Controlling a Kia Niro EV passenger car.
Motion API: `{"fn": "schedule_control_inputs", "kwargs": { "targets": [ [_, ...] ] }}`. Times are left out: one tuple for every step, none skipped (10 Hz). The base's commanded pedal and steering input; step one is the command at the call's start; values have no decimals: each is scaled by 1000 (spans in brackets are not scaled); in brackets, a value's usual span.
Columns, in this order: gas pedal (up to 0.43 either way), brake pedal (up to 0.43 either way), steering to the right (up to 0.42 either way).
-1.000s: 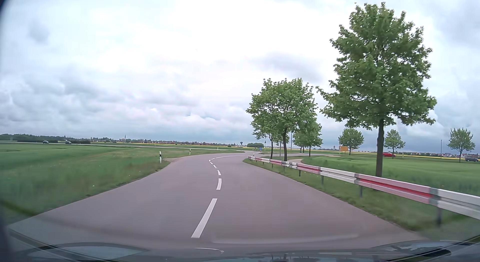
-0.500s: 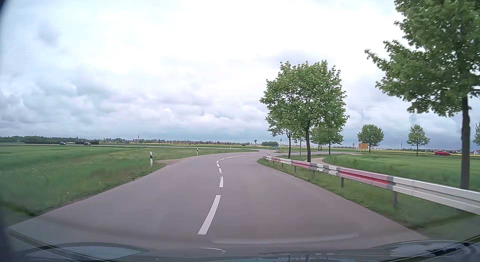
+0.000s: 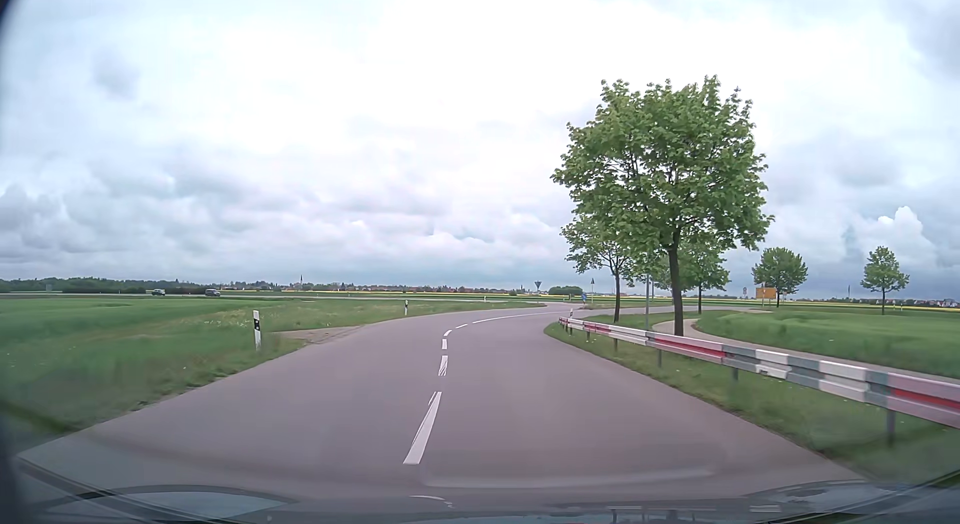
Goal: Follow the waypoints while adhering to traffic rules and regulations
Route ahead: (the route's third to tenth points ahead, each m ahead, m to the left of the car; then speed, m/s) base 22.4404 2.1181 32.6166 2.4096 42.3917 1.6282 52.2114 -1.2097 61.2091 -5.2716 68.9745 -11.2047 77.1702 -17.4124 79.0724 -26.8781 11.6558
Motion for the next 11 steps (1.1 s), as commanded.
{"fn": "schedule_control_inputs", "kwargs": {
  "targets": [
    [87, 12, -29],
    [87, 12, -27],
    [79, 12, -26],
    [79, 12, -26],
    [79, 12, -26],
    [67, 12, -25],
    [47, 12, -18],
    [39, 12, -11],
    [28, 12, -6],
    [20, 12, -4],
    [20, 12, -4]
  ]
}}
